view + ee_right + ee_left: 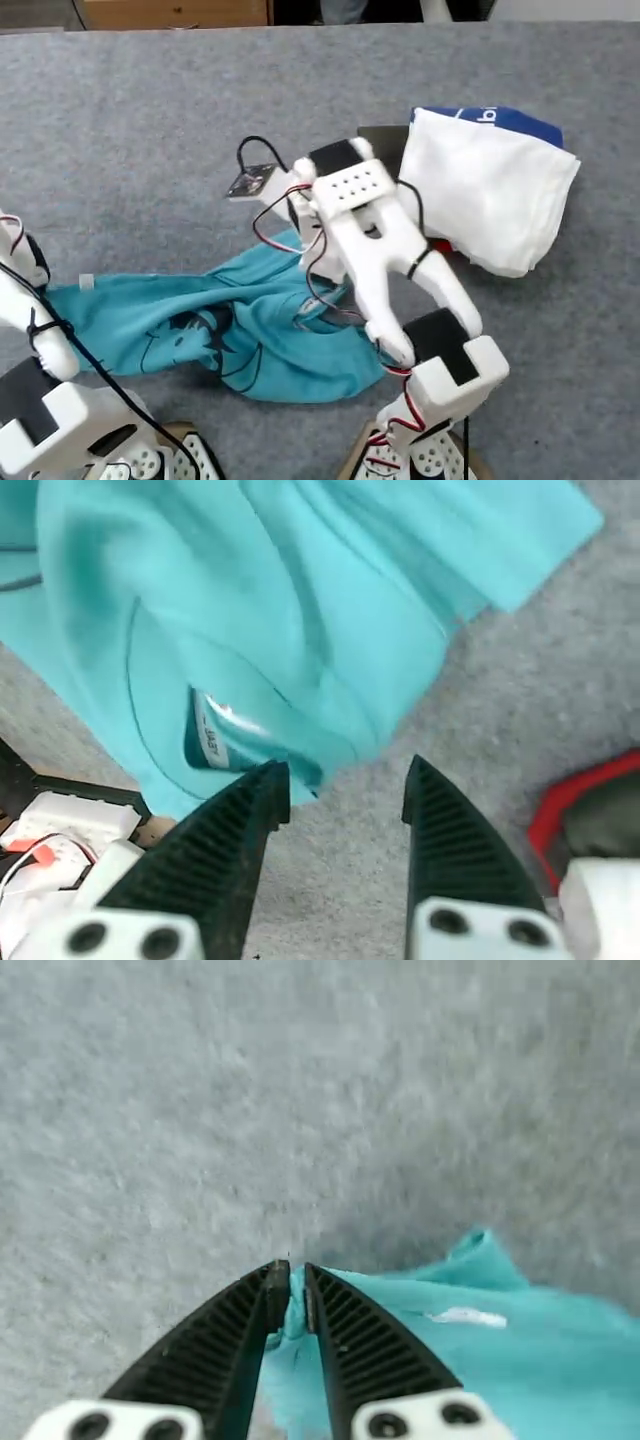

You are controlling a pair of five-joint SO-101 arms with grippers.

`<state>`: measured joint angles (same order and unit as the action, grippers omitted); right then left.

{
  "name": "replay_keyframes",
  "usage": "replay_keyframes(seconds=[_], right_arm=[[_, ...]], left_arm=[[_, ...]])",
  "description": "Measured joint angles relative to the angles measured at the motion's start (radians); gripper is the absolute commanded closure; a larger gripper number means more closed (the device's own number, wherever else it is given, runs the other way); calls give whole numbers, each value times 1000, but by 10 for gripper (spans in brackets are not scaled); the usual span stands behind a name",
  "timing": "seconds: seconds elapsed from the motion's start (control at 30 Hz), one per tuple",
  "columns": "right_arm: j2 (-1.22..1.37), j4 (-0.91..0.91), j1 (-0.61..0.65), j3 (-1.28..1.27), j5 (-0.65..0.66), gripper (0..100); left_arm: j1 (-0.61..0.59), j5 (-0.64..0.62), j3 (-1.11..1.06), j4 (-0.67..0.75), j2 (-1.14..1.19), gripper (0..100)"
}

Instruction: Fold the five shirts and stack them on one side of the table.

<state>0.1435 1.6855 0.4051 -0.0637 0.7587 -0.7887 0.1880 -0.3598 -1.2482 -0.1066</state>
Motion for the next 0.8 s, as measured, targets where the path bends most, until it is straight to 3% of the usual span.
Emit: replay_keyframes(seconds=[0.1,0.23,0.43,0.8], right_arm=[[-6,0,-32,0,3,815],[-6,-72,-9,2,-14,988],[127,-292,34,15,-115,985],[311,-315,41,227,-161,985]], left_arm=[[0,-81,-9,103,0,971],[14,-175,-106,245,0,971],[64,-230,-247,374,0,971],[80,-236,-255,391,0,971]])
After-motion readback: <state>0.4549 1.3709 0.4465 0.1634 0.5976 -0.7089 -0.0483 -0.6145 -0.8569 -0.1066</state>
